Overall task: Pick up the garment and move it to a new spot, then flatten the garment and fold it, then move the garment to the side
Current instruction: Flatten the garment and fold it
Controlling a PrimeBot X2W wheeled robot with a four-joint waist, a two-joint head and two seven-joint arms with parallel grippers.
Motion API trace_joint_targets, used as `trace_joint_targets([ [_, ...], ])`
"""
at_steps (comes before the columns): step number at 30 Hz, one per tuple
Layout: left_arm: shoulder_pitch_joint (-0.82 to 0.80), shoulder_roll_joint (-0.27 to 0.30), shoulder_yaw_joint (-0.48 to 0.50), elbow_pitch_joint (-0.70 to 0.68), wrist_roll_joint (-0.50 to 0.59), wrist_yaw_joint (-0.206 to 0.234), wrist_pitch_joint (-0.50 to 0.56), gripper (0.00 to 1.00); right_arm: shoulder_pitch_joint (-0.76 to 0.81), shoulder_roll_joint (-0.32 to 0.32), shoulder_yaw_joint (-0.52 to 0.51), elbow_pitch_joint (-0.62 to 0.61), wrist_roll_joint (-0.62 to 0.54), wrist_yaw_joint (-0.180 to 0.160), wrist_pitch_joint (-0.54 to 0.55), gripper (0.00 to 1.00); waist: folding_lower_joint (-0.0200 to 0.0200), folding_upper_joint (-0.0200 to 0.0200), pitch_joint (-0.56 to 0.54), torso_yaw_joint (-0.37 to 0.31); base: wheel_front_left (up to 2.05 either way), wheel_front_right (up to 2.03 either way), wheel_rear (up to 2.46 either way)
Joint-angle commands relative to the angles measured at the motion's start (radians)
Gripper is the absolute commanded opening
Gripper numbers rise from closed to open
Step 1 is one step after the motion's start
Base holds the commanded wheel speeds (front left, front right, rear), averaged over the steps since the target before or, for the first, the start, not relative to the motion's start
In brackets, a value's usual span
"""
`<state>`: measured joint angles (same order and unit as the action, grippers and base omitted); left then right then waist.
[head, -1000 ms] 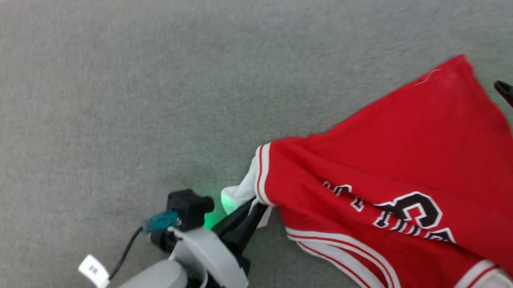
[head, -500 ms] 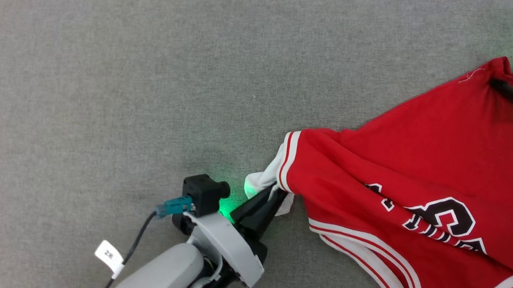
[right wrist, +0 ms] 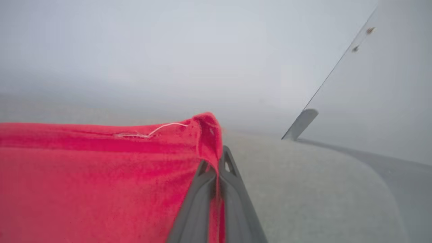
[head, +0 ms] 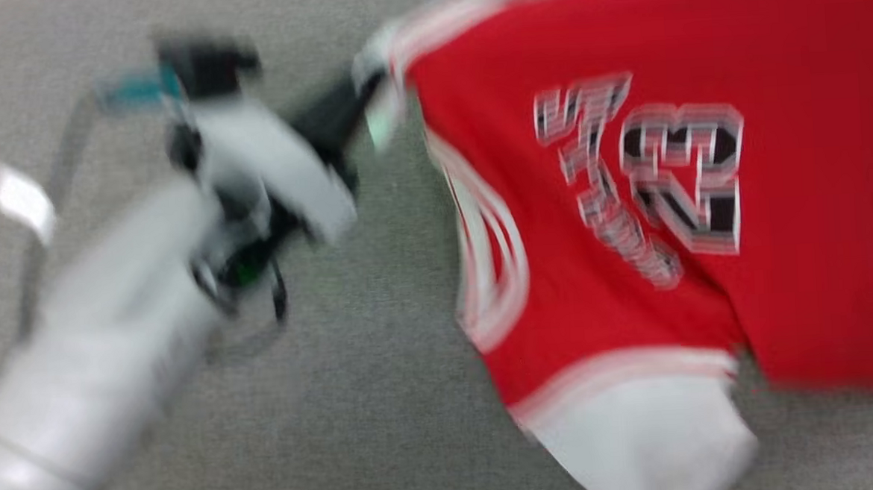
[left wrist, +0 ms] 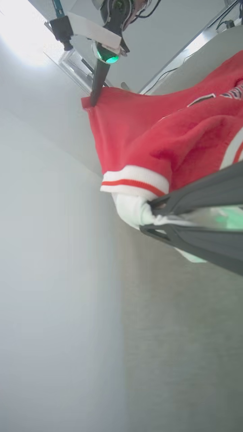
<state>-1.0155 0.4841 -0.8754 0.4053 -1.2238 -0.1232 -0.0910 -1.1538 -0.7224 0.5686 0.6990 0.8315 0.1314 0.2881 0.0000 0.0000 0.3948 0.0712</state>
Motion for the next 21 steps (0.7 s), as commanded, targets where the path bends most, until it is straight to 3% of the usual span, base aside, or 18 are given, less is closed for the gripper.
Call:
trace_joint_targets([
  [1, -0.033, 0.005, 0.016, 0.015, -0.008, -0.002, 0.004, 0.0, -0.03, -0.001, -0.013, 0.012, -0.015, -0.002, -0.016, 0.0, 0.0, 0.0, 0.001, -0.012, 0.0, 0.0, 0.0],
  [4, -0.217, -0.02, 0.052, 0.104, 0.002, -0.004, 0.043, 0.0, -0.161, 0.018, -0.053, 0.084, -0.064, -0.002, -0.099, 0.0, 0.0, 0.0, 0.009, -0.029, 0.0, 0.0, 0.0],
  [8, -0.449, -0.06, 0.103, 0.24, 0.042, 0.009, 0.009, 0.0, -0.33, 0.055, -0.098, 0.177, -0.139, -0.002, -0.22, 0.0, 0.0, 0.0, 0.007, -0.049, 0.0, 0.0, 0.0],
  [12, -0.577, -0.104, 0.099, 0.371, 0.076, 0.002, -0.015, 0.0, -0.413, 0.098, -0.09, 0.256, -0.19, -0.002, -0.296, 0.0, 0.0, 0.0, -0.008, -0.066, 0.0, 0.0, 0.0],
  [15, -0.585, -0.13, 0.082, 0.433, 0.073, -0.006, -0.022, 0.0, -0.413, 0.126, -0.069, 0.303, -0.195, -0.002, -0.313, 0.0, 0.0, 0.0, -0.018, -0.071, 0.0, 0.0, 0.0],
  [21, -0.397, -0.155, -0.037, 0.412, 0.087, -0.008, -0.087, 0.0, -0.26, 0.144, 0.007, 0.307, -0.117, -0.002, -0.294, 0.0, 0.0, 0.0, -0.014, -0.071, 0.0, 0.0, 0.0],
])
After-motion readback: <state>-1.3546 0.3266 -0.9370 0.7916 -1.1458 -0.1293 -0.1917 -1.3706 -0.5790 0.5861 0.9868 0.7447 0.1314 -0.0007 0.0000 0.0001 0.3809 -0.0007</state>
